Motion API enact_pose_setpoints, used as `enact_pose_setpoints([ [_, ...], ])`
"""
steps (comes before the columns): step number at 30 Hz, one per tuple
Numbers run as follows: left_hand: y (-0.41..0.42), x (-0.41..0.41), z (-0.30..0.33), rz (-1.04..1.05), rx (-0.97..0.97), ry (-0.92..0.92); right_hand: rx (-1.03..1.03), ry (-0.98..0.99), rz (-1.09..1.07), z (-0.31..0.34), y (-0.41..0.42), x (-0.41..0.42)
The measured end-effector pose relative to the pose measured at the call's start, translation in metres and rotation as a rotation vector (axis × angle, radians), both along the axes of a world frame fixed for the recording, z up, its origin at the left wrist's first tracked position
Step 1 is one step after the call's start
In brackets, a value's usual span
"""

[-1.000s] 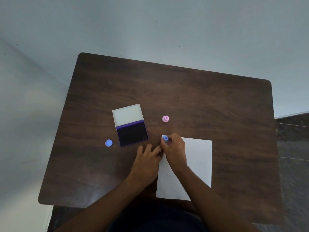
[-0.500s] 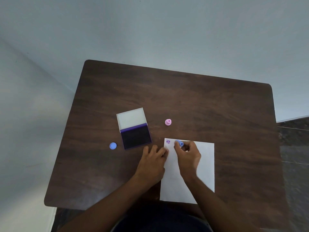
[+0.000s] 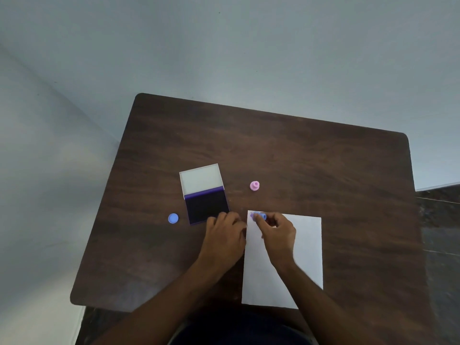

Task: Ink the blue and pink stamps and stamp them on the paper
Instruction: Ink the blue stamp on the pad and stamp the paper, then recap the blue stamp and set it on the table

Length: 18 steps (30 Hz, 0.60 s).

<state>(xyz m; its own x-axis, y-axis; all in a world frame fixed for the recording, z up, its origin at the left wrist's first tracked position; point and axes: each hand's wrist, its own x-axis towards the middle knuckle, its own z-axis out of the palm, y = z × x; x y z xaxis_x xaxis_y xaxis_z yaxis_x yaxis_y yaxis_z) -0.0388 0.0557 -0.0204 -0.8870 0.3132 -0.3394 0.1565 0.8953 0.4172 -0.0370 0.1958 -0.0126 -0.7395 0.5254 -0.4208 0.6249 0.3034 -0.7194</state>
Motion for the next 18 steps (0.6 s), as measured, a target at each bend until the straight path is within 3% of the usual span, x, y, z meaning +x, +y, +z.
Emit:
enact_pose_setpoints([
  [3, -0.026, 0.004, 0.0, 0.189, 0.076, 0.091, -0.071, 0.036, 0.114, 0.005, -0.011, -0.005],
  [8, -0.08, 0.006, 0.005, 0.545, 0.203, 0.07, -0.212, 0.075, 0.25, 0.014, -0.036, -0.016],
  [18, -0.13, 0.004, -0.006, 0.872, 0.309, 0.132, -0.532, 0.046, 0.21, 0.014, -0.08, -0.026],
])
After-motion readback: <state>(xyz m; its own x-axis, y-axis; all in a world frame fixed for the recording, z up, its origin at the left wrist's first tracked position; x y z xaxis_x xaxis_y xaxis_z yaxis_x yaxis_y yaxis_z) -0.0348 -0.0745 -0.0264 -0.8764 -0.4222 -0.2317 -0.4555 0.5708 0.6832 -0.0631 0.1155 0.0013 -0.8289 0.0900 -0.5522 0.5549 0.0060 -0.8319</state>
